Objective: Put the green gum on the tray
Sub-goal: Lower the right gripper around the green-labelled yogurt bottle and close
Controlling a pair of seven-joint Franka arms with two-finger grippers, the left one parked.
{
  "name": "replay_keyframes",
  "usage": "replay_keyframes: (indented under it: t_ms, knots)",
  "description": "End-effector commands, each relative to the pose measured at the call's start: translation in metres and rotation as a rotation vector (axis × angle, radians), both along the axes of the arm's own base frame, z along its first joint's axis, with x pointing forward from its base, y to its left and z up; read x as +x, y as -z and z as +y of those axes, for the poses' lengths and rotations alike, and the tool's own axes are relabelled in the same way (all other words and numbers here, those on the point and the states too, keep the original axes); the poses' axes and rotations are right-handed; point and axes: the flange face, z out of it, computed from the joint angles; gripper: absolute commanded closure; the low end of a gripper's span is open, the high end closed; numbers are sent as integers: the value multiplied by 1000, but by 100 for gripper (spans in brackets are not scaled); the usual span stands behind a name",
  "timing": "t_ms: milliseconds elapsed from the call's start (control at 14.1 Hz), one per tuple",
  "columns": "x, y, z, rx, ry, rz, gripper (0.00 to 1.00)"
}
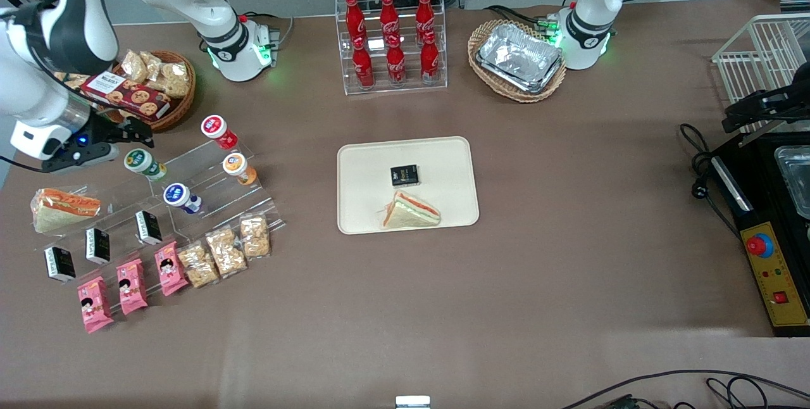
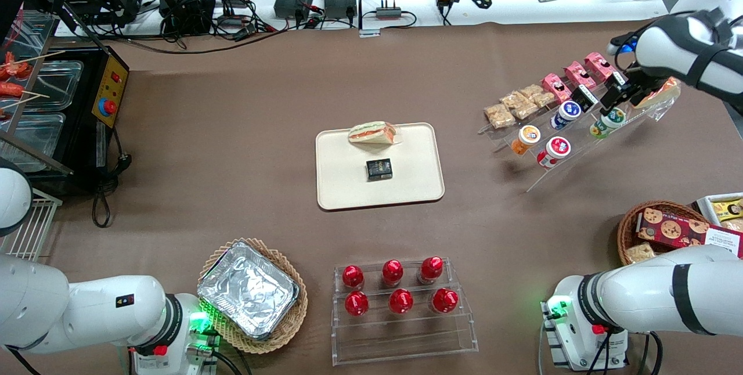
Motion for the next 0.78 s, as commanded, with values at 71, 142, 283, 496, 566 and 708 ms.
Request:
replay_keyframes:
  t_ms: [71, 142, 283, 496, 566, 708]
  knots:
    - [-2, 26, -9, -18, -16, -16, 0]
    - [-1, 31, -12, -20, -28, -16, 1]
    - [0, 35, -19, -19, -35, -19, 1]
    - [0, 39, -24, -21, -32, -15, 2]
    - [1, 40, -24, -21, -32, -16, 2]
    - [0, 42, -24, -21, -31, -15, 7]
